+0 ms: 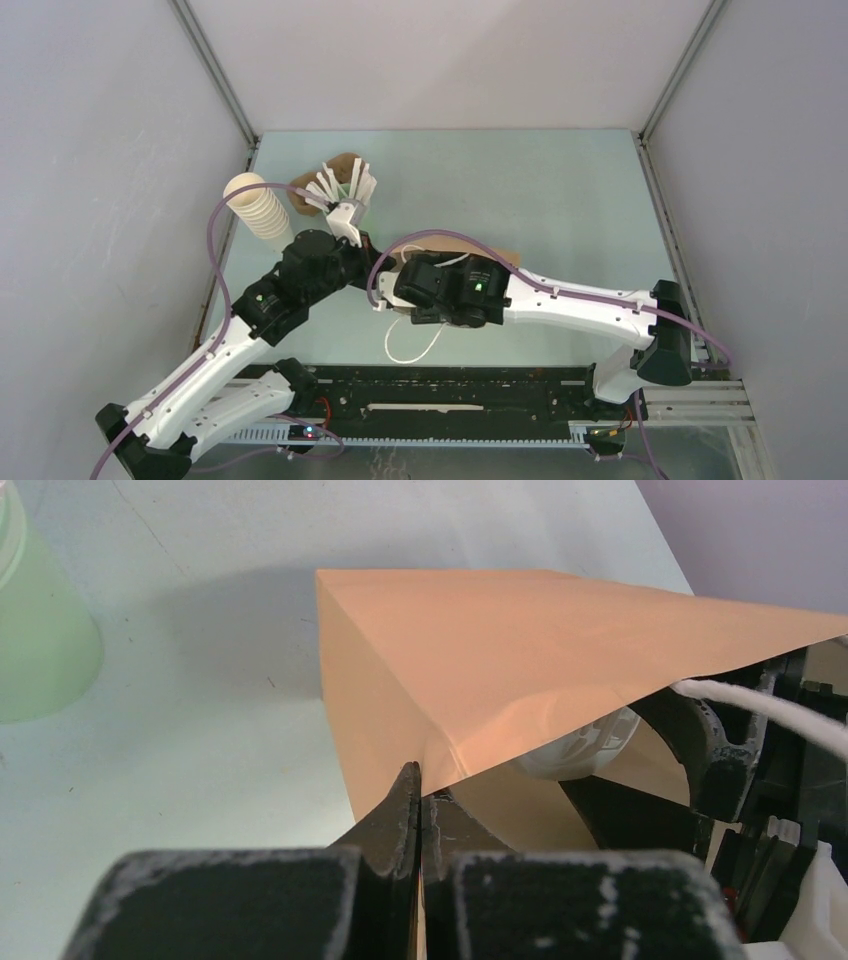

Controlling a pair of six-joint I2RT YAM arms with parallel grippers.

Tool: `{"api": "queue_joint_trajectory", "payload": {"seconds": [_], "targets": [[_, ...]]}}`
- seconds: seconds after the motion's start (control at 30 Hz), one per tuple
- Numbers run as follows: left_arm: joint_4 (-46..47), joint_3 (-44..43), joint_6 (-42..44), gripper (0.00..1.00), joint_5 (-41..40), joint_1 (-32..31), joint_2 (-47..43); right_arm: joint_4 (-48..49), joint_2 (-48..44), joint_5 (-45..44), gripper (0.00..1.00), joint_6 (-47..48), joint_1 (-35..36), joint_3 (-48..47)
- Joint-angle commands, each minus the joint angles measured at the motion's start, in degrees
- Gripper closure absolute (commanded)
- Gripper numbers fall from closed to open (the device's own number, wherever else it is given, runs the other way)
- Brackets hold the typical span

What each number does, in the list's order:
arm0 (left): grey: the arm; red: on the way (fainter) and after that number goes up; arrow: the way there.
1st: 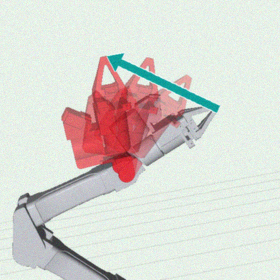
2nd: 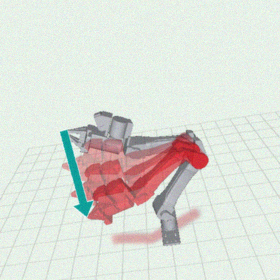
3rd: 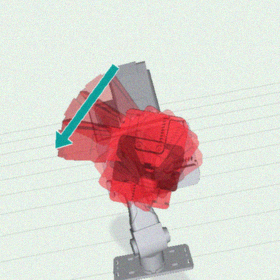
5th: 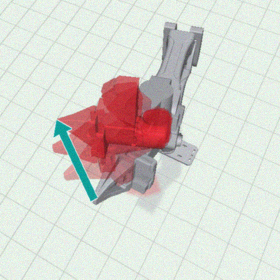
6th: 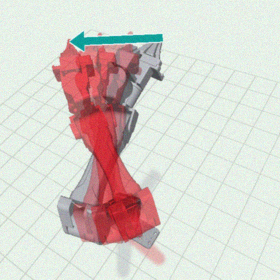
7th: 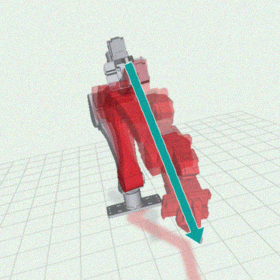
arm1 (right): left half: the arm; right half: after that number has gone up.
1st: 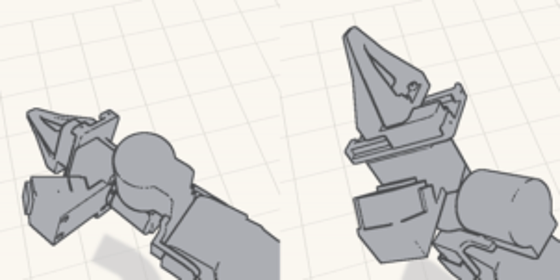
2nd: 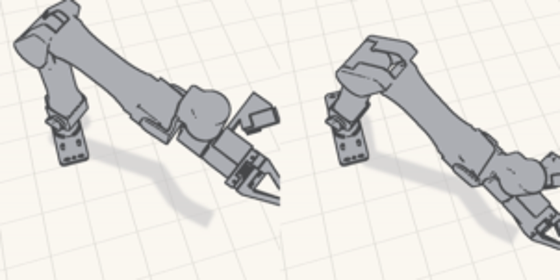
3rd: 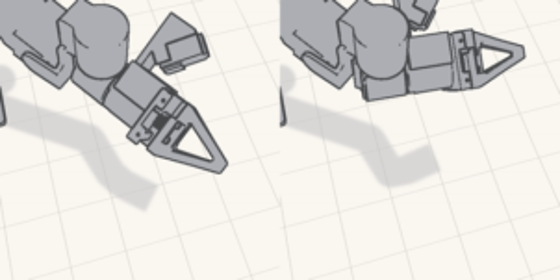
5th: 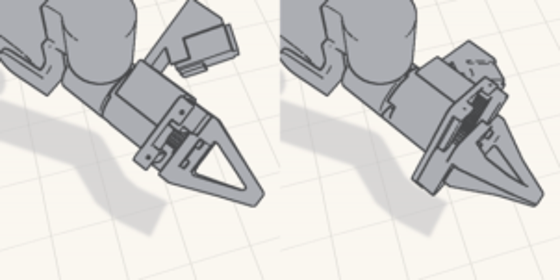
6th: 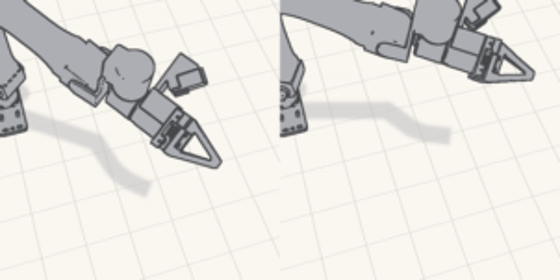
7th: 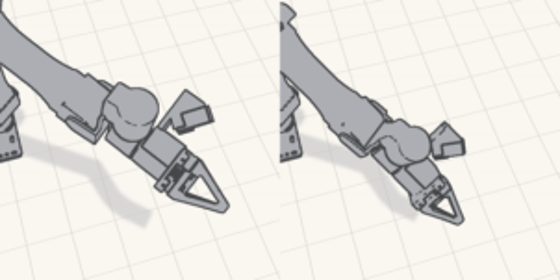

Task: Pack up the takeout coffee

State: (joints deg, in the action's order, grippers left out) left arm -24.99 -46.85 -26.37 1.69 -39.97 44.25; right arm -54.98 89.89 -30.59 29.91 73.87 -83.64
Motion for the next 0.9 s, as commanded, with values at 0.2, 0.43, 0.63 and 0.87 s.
{"api": "queue_joint_trajectory", "payload": {"seconds": [0.2,0.43,0.63,0.87], "targets": [[3.1,-4.2,-0.6,1.0,2.9,-2.6,4.0,-4.0,-1.1,6.0,0.4,2.2,0.5,-2.8],[1.7,-7.4,-0.4,1.0,1.2,-2.6,4.8,-1.8,-7.1,15.8,0.41,0.8,-2.4,1.7],[-1.8,-11.5,-1.0,1.0,-1.5,-2.5,6.3,3.5,-12.4,19.0,0.4,1.4,-2.8,5.2],[-2.2,-11.6,-1.2,1.0,-1.1,-2.5,7.1,5.1,-12.7,19.7,0.4,4.2,-2.6,7.2]]}}
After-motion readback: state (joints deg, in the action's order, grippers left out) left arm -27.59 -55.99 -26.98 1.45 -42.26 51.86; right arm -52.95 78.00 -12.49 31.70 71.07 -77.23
